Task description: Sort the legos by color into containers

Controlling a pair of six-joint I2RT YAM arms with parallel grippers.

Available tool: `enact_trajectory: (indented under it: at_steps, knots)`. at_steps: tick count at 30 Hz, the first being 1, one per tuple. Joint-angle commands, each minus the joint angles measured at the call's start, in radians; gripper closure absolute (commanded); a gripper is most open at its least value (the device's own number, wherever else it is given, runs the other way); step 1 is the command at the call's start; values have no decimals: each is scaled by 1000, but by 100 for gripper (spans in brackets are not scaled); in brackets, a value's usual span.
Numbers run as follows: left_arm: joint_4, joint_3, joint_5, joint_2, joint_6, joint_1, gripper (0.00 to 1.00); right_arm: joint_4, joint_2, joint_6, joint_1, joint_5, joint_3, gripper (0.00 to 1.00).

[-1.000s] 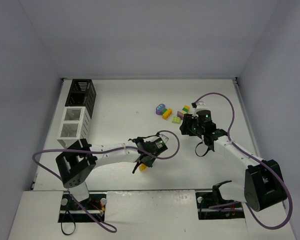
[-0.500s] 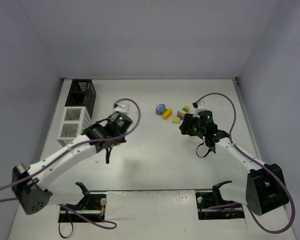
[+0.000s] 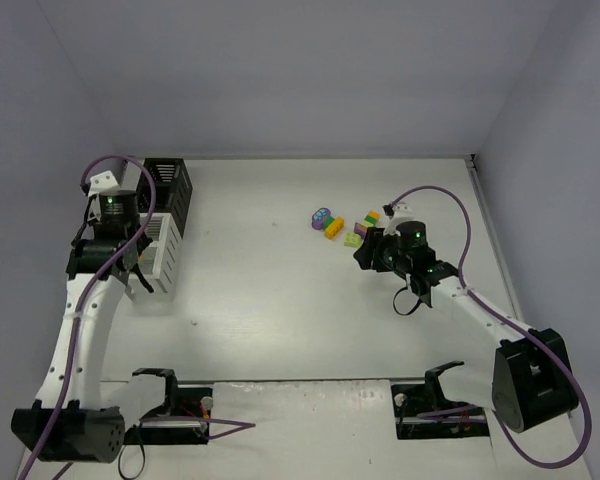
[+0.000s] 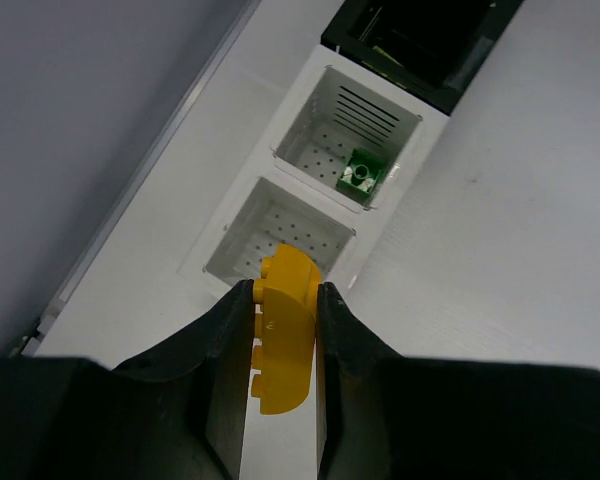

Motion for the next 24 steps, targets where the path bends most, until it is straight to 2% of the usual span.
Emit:
enact_trajectory:
  at_steps: [1, 6, 7, 17, 24]
  knots:
    - [115, -13, 105, 49, 50, 115, 100, 75, -48, 7, -7, -30, 1, 100]
    - [210, -36, 139, 107, 41, 166, 99, 83, -39, 10, -7, -47, -2, 100]
    - [235, -31, 128, 150, 35, 169, 92, 85, -37, 8, -7, -58, -2, 100]
    - [270, -93, 136, 181, 9, 177, 92, 88, -46, 5, -7, -62, -6, 100]
    - [266, -120, 143, 181, -5, 178, 74, 97, -43, 4, -5, -75, -13, 100]
